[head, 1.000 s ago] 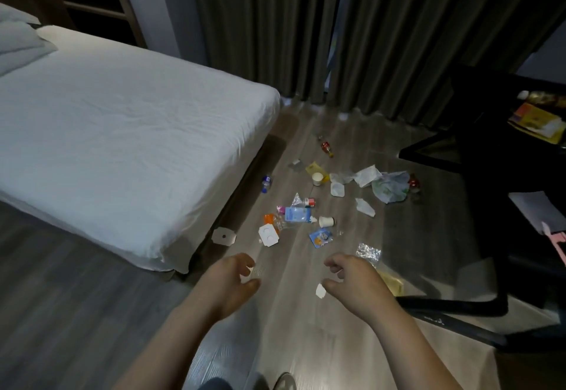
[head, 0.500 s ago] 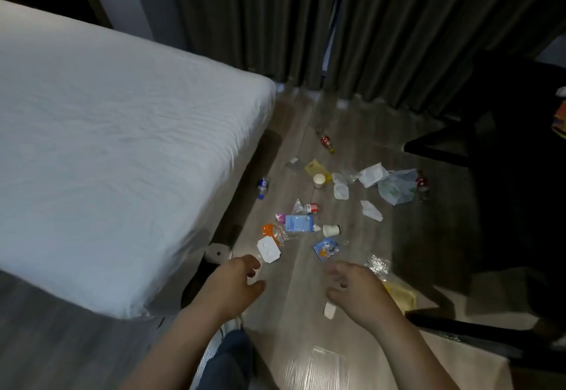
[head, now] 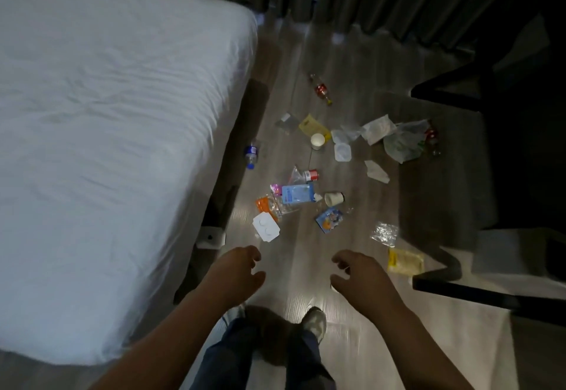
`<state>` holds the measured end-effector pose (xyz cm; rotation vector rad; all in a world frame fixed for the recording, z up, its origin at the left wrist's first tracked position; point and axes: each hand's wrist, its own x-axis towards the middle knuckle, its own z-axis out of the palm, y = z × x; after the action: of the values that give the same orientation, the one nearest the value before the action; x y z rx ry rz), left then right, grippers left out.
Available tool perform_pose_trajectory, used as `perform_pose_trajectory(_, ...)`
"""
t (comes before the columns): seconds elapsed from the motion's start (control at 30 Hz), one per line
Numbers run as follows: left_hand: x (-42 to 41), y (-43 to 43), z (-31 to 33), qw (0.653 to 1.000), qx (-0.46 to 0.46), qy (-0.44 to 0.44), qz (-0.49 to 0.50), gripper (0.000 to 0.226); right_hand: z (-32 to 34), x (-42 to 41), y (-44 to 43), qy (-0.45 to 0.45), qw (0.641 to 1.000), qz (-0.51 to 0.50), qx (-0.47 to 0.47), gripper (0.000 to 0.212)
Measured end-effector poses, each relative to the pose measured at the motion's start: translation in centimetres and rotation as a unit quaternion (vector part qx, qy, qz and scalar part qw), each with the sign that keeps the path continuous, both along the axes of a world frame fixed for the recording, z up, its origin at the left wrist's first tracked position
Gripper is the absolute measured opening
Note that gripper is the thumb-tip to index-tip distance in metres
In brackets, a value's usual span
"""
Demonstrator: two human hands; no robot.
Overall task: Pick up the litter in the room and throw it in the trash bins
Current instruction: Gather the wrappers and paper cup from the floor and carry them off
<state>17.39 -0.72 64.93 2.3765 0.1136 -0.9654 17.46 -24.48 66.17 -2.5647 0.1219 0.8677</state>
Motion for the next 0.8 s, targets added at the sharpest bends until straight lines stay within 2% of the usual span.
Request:
perform_pose_trajectory(0.3,1.8,-4.2,-15.7,0.999,0.010,0.022,-0.020,0.038,-16.0,1.1,-3.2,0.023,1.000,-0.006,0.003,0.040)
perform_pose_trajectory(0.57,4.3,-5.5,-36.6,0.998,0.018,-0.009,-0.063,0.035,-38.7,2.9,-5.1,0.005,0.998,0.063,-0.014,0.045)
perform_pose_trajectory(0.73,7.5,-5.7,-48.0,0.987,0.041,-0.065,-0.142,0.032,-51.4,5.1,-4.1,0.001,0.996,0.088,0.007,0.043)
perform_pose_trajectory(0.8,8.9,-6.2,-51.8,0.976,0.051,-0.095,-0.188,0.032,-55.7,6.1,-4.3,-0.027,0.994,0.109,0.000,0.047)
